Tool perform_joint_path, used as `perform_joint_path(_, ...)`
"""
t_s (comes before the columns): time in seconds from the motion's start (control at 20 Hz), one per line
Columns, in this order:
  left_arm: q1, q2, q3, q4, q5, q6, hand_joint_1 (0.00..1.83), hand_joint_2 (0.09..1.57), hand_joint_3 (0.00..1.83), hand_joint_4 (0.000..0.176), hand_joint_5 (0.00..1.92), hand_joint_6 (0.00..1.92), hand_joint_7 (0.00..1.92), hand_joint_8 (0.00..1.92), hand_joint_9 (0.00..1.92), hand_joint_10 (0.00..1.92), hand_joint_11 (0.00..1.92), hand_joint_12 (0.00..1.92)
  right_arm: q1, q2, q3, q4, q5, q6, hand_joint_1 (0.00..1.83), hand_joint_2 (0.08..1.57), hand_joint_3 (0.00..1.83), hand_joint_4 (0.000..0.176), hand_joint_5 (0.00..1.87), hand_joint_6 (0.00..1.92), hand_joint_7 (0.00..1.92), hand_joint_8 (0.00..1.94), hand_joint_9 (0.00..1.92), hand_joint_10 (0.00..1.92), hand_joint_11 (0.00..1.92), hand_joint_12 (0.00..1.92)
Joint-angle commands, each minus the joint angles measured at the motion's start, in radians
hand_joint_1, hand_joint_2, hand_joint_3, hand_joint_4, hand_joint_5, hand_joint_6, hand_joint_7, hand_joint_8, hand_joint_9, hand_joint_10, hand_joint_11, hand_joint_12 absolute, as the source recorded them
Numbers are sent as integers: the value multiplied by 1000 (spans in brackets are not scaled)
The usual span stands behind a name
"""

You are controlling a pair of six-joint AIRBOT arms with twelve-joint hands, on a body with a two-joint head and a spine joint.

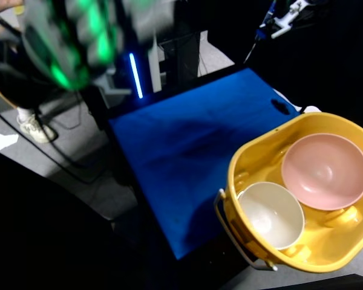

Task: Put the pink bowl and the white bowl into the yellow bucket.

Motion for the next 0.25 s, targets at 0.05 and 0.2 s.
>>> perform_joint_path(0.05,1,22,-30,-57,86,54,83,1371,9,22,53,1,35,7,114,5,0,212,48,-24,-5,-53,-108,7,0,1329,2,88,146,21,139,22,198,61,0,563)
perform_joint_path(0.2,13,35,-63,-57,86,63,364,1446,6,0,339,107,328,55,373,98,0,555,56,-39,-11,-53,-108,6,259,1357,5,0,474,179,502,184,383,634,48,1397)
